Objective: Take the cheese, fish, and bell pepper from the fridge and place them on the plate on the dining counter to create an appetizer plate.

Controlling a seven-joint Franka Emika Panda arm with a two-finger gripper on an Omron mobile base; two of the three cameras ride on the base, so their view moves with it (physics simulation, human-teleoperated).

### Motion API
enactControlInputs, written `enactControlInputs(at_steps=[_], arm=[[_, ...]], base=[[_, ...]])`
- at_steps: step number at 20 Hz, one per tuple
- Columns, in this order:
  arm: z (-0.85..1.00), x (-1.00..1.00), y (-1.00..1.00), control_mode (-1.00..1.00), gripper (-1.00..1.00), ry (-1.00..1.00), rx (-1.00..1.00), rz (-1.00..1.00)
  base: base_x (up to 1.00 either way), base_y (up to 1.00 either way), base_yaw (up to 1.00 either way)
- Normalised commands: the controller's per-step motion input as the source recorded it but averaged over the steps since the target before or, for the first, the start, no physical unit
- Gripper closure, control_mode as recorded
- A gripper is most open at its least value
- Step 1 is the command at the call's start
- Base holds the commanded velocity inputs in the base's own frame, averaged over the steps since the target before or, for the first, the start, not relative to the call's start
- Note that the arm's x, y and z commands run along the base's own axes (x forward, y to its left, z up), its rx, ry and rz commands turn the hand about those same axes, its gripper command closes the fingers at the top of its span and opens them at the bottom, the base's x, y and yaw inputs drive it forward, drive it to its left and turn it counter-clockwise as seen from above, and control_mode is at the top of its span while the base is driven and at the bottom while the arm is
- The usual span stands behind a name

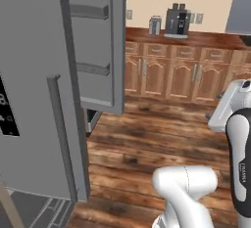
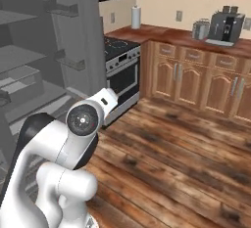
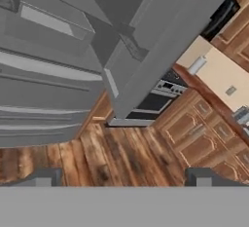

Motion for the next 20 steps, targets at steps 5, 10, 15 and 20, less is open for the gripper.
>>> enactControlInputs(at_steps=[5, 10, 15, 20], arm=[[0.00, 0.00, 0.00, 1.00, -1.00, 0.00, 0.00, 0.00], [0.00, 0.00, 0.00, 1.00, -1.00, 0.00, 0.00, 0.00], [0.00, 0.00, 0.00, 1.00, -1.00, 0.00, 0.00, 0.00], [0.00, 0.00, 0.00, 1.00, -1.00, 0.00, 0.00, 0.00]], base=[[0.17, 0.42, 0.39], [0.01, 0.34, 0.47], [0.14, -0.03, 0.49], [0.12, -0.13, 0.47]])
